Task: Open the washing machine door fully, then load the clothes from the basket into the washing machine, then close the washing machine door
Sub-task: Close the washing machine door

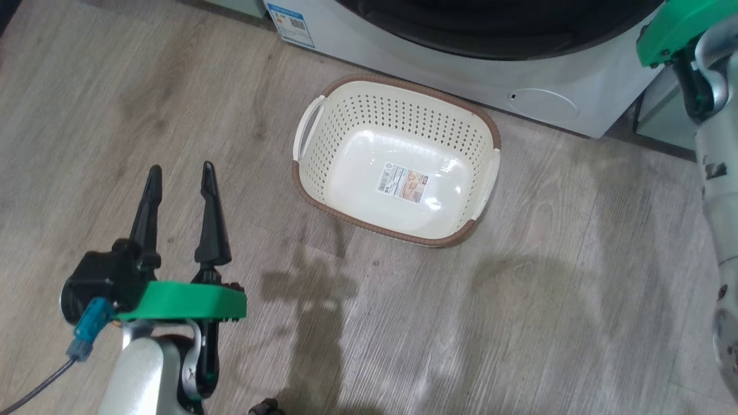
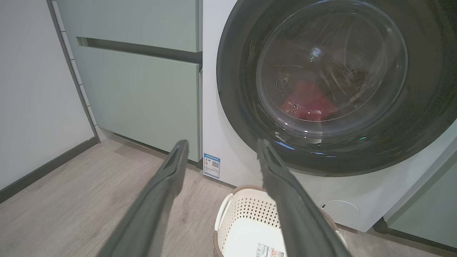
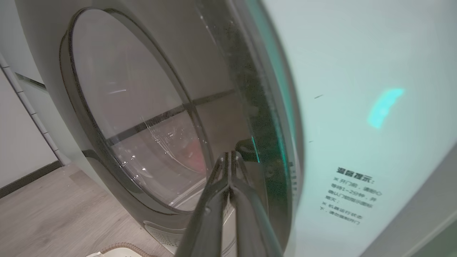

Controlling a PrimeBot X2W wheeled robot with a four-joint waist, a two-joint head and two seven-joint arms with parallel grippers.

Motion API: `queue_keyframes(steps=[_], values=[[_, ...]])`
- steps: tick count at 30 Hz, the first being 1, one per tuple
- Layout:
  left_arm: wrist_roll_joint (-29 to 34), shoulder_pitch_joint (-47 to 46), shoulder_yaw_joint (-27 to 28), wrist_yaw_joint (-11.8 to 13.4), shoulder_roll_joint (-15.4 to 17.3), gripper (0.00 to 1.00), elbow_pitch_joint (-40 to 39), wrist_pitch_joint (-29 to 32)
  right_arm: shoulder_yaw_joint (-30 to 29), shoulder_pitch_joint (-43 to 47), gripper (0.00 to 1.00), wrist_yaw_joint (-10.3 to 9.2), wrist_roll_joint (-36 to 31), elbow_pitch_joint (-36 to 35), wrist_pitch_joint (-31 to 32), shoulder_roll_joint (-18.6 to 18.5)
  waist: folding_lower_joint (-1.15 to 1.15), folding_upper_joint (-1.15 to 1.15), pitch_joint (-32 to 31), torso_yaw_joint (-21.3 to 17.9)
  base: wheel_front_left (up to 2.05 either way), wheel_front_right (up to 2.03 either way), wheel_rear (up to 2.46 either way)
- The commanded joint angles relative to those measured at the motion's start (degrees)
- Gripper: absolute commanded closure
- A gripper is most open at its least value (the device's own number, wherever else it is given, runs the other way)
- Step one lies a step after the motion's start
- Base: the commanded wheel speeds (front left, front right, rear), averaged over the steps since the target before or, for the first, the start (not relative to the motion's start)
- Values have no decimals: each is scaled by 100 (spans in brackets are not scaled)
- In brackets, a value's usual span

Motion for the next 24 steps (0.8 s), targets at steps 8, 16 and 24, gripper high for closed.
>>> queue_keyframes(steps=[8,16,24], values=[[108,-250,268,-72,-10,0,-93,-71,-190,-562,100,-3,-239,247,-275,115,-1,0,55,1,0,0,0],[210,-161,320,-123,-22,0,34,-71,61,-229,100,-3,-166,372,-556,465,-1,0,-207,-223,0,0,0],[281,-71,382,-161,3,0,115,-71,195,602,0,-3,120,-54,-743,708,-1,0,-518,-540,0,0,0]])
